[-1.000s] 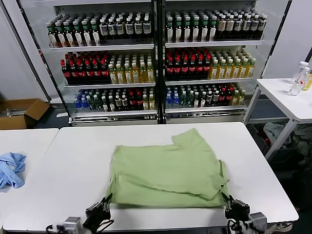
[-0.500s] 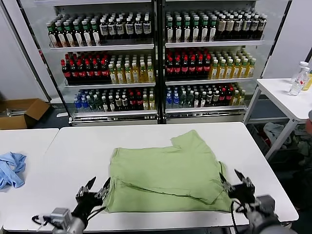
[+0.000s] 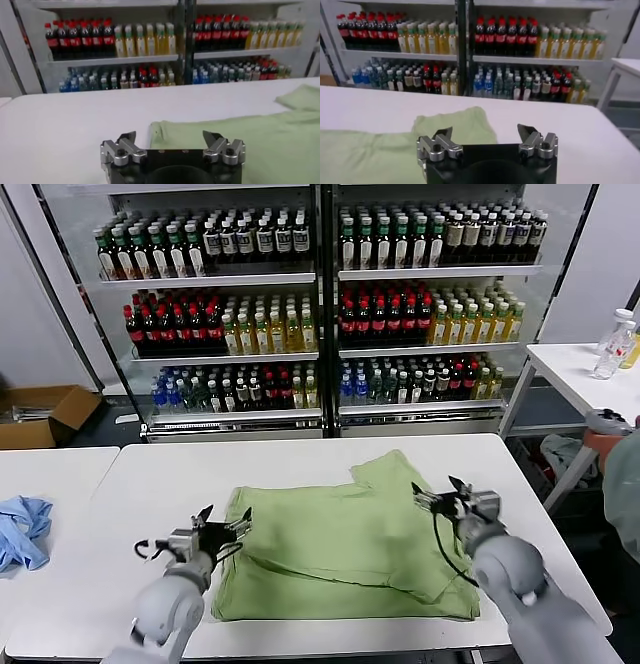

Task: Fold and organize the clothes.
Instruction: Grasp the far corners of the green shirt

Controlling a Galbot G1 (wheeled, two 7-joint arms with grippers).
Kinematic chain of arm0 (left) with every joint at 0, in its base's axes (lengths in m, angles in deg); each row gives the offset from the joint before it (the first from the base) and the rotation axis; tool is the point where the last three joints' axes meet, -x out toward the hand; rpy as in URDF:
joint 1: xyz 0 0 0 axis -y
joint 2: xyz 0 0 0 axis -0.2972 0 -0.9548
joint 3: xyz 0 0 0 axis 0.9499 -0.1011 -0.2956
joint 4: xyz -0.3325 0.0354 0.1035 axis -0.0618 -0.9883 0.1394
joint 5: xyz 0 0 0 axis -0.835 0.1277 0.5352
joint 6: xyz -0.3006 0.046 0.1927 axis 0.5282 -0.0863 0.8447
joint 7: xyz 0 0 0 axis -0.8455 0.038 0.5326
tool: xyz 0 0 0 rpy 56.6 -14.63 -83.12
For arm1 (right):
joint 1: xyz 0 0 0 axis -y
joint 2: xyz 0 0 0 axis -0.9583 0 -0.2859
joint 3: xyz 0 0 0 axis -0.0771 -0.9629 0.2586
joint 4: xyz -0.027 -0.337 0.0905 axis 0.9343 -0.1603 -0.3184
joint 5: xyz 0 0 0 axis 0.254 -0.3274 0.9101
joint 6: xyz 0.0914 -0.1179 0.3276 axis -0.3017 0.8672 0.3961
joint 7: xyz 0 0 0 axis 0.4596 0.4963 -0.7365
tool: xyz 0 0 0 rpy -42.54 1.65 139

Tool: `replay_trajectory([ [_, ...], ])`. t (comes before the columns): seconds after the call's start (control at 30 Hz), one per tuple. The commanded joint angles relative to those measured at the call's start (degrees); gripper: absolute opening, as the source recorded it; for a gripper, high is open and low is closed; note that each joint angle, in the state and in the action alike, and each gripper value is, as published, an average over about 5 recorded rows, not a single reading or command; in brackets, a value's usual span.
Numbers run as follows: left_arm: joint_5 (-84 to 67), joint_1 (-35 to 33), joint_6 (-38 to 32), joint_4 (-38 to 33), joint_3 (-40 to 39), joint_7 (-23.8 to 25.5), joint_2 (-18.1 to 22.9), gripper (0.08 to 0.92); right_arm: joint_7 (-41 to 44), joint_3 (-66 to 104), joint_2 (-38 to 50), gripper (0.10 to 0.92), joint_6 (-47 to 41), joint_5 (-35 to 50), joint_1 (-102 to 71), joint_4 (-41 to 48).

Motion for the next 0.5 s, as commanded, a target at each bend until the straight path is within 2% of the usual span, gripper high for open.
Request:
replay_trajectory([
  [0.03,-2.6,18.0,1.8,21.7,-6.8,-3.4,0.0,0.823,0.9,-10.6,-5.0,0.823,-0.6,1.9,18.9,23.2],
  [0.3,-5.5,18.1,1.9,20.5,-7.9,-3.3,-0.8,0.82,2.7,-13.7,-8.1,0.823,-0.7,2.2,21.8,33.3],
  [0.43,-7.1,15.9,1.9,17.6,-8.3,-2.9,-1.8,0.749,2.9,-14.5,-8.9,0.793,-0.7,2.9,21.2,34.7],
  [0.5,-7.9,14.7,1.9,16.8,-8.3,-2.2,-2.3,0.697,3.0,-14.6,-9.1,0.741,-0.7,2.9,20.7,34.7],
])
